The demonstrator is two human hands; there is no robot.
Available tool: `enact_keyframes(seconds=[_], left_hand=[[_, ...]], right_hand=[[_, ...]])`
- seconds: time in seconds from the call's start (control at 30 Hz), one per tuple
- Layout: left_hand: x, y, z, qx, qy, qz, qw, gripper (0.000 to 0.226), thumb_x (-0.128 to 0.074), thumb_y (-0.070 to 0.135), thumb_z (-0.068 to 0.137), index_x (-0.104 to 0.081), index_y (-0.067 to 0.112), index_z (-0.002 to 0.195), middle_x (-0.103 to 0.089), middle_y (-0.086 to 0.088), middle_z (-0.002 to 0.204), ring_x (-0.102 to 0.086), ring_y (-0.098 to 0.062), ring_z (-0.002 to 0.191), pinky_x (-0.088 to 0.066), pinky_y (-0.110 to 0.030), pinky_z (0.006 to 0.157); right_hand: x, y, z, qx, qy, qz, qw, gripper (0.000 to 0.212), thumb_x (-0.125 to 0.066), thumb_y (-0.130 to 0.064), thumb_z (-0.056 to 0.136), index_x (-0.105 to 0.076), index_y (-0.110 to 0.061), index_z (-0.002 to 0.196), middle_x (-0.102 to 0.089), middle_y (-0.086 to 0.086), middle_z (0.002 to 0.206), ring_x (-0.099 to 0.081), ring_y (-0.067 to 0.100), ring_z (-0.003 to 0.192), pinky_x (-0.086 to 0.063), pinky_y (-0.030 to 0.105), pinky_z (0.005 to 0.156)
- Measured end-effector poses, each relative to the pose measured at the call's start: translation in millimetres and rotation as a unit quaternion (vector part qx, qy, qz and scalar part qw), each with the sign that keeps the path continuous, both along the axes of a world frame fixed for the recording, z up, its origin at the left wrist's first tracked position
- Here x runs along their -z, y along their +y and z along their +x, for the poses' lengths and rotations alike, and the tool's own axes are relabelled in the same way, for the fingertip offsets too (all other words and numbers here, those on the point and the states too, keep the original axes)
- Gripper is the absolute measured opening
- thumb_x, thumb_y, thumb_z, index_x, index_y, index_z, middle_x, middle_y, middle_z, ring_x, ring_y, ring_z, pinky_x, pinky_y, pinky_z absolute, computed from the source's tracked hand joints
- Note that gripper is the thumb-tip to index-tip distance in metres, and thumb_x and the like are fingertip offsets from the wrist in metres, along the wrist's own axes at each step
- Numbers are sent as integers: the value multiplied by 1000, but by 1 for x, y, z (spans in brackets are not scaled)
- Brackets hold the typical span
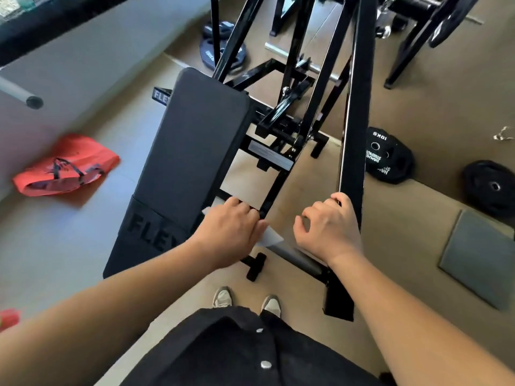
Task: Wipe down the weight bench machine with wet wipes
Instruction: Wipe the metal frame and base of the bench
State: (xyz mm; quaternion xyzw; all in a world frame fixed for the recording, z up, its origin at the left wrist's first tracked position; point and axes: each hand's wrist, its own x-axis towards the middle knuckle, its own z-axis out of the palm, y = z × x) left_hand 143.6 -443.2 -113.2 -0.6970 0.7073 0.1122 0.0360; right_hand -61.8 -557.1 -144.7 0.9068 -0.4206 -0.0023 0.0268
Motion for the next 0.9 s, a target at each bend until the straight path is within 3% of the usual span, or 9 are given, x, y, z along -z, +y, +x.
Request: enact_keyframes(seconds=[0.1, 0.2, 0.3, 0.4, 0.5, 0.57, 0.63, 0.83, 0.9], left_hand=[[19, 35, -14, 26, -19, -72, 997, 48, -44, 44, 104, -62, 8, 131, -63, -9, 122, -55, -34, 119, -32, -56, 117], [25, 30, -15, 76, -1, -99, 992, 50, -41, 42, 106, -61, 7, 135, -65, -10, 123, -58, -34, 120, -27, -54, 122], [7, -3, -29, 90, -14, -40, 995, 57, -21, 51, 108, -67, 21, 98, -65, 2, 87, -63, -24, 85, -46, -42, 96], [2, -12, -44, 69, -9, -18, 997, 64, -11, 53, 108, -62, 22, 85, -60, 5, 75, -59, -22, 74, -45, -41, 77], [19, 19, -38, 96, 58, -95, 989, 48, -25, 47, 109, -64, 21, 118, -67, 2, 114, -60, -26, 105, -41, -43, 101], [30, 43, -27, 123, 80, -124, 981, 53, -36, 46, 108, -49, 19, 151, -49, -1, 156, -41, -24, 146, -27, -45, 122], [33, 51, -24, 132, 86, -129, 979, 59, -35, 46, 109, -32, 20, 161, -28, 0, 168, -18, -21, 158, -16, -46, 128], [16, 12, -68, -12, 49, -58, 997, 56, -16, 52, 109, -67, 32, 123, -62, 12, 136, -51, -21, 131, -22, -42, 120], [19, 20, -84, -44, 46, -63, 996, 55, -18, 52, 110, -66, 29, 124, -63, 10, 134, -52, -21, 130, -19, -42, 123]], right_hand=[[2, -2, 0, 7, -7, -10, 1000, 44, -44, -43, 93, -75, -19, 73, -71, -1, 73, -59, 22, 72, -36, 41, 110], [6, -1, 1, 10, -4, -18, 1000, 45, -45, -44, 93, -74, -19, 70, -69, -1, 70, -57, 23, 70, -35, 41, 110], [7, -2, 2, 13, -5, -25, 1000, 47, -44, -44, 94, -74, -17, 68, -69, 1, 68, -59, 26, 70, -35, 41, 109], [7, -2, 1, 11, -11, -28, 999, 47, -44, -42, 95, -73, -17, 68, -69, 1, 67, -59, 26, 69, -37, 41, 108], [7, -3, 3, 17, -19, -30, 999, 46, -45, -41, 95, -71, -18, 66, -68, 1, 66, -58, 25, 68, -37, 41, 107], [6, -1, 2, 16, -22, -26, 999, 45, -44, -41, 95, -72, -18, 67, -68, 0, 67, -58, 25, 68, -37, 40, 107], [5, -2, 2, 13, -28, -25, 999, 44, -45, -41, 95, -72, -19, 68, -68, -1, 67, -58, 25, 68, -37, 41, 107], [-1, -4, -8, -18, -206, 16, 978, 24, -57, -24, 96, -76, -16, 108, -74, -3, 100, -65, 20, 94, -43, 39, 104], [-3, -9, -16, -28, -255, 48, 965, 26, -57, -21, 97, -74, -14, 116, -74, -3, 107, -65, 18, 101, -44, 40, 107]])
